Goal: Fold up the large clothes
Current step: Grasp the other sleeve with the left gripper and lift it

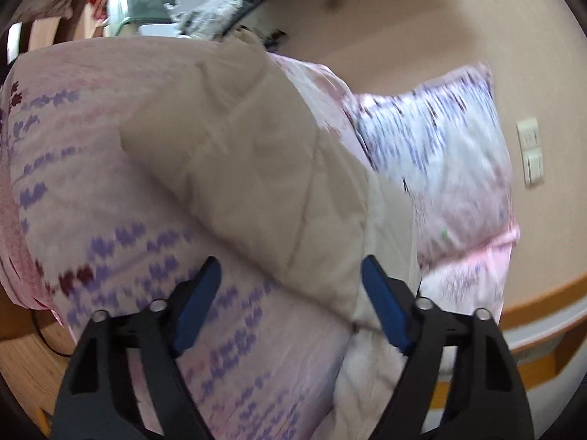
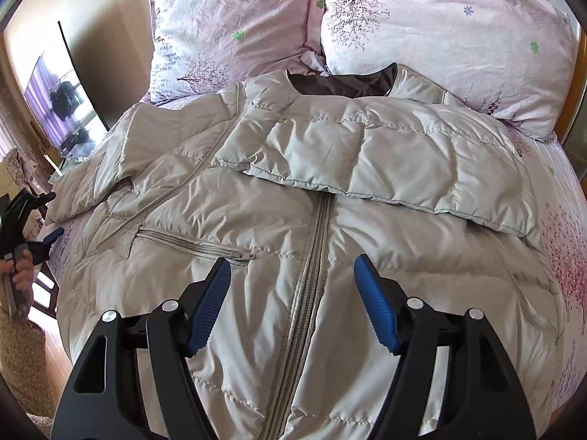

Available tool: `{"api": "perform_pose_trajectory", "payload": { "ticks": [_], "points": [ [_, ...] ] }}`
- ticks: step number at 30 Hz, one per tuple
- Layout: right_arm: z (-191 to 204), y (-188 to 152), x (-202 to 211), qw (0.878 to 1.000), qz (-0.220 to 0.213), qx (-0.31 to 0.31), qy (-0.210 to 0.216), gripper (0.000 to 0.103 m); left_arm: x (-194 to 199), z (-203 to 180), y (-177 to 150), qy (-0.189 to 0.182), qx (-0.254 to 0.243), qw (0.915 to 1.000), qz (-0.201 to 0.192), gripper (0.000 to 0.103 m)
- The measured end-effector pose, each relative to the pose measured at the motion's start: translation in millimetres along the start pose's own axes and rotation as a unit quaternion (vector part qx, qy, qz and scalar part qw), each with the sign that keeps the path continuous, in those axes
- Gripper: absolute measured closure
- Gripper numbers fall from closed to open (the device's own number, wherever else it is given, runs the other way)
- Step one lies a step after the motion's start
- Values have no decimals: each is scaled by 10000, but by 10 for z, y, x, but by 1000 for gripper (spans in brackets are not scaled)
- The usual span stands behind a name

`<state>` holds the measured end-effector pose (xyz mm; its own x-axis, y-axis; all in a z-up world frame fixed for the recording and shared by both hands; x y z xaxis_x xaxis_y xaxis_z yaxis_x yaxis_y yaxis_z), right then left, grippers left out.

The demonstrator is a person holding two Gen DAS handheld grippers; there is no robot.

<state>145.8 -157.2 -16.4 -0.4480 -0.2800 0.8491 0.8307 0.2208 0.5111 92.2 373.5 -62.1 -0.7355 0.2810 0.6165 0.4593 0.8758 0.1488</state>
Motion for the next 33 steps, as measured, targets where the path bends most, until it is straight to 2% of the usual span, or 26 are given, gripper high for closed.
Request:
{"api": "perform_pose_trajectory", "payload": {
  "ticks": [1, 4, 6, 9, 12, 17, 19, 22, 26, 29, 33],
  "points": [
    [-4, 0, 1, 10000, -2, -6, -2, 32, 0, 10, 52, 61, 102, 9999, -90, 33],
    [-20, 5, 0, 10000, -1, -35, -5, 32, 1, 58, 207, 310, 226, 9989, -263, 52],
    [-34, 8, 1, 10000, -4, -48, -15, 32, -42, 46, 287, 602, 224, 9975, -288, 81],
    [-65, 12, 15, 10000, -27, -63, -23, 32, -47, -63, 335, 721, 18, 9969, -326, 93],
    [-110, 18, 43, 9999, -69, -104, -28, 32, 32, -434, 308, 726, -554, 9945, -515, 96],
    [-211, 35, 101, 9997, -160, -200, -42, 32, 49, -1365, 53, 263, -1686, 9840, -512, 97],
    [-259, 38, 131, 9995, -197, -249, -60, 32, -6, -1711, -129, 47, -2108, 9766, -431, 97],
    [-333, 37, 175, 9991, -256, -328, -96, 32, -144, -2242, -492, -323, -2733, 9611, -218, 97],
    [-427, 33, 216, 9984, -304, -462, -144, 32, -437, -2810, -1081, -751, -3432, 9360, 216, 97],
    [-501, 28, 228, 9977, -329, -568, -167, 32, -704, -3035, -1498, -916, -3752, 9206, 569, 97],
    [-576, 1, 239, 9969, -349, -659, -237, 32, -1074, -3115, -1941, -911, -3941, 9083, 1069, 97]
  ]
}}
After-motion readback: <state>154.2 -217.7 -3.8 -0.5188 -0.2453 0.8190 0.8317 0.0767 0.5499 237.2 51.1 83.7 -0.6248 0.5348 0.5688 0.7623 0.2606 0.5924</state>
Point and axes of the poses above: each gripper's, at about its wrist camera, not at the fingertips, and x roughly against the way its jaws point, z to its left, y to its top, the point moved 2 cm from there along -x, roughly the way its jaws point, and after that the axes turned 7 degrees about z, right-handed, at the moved point
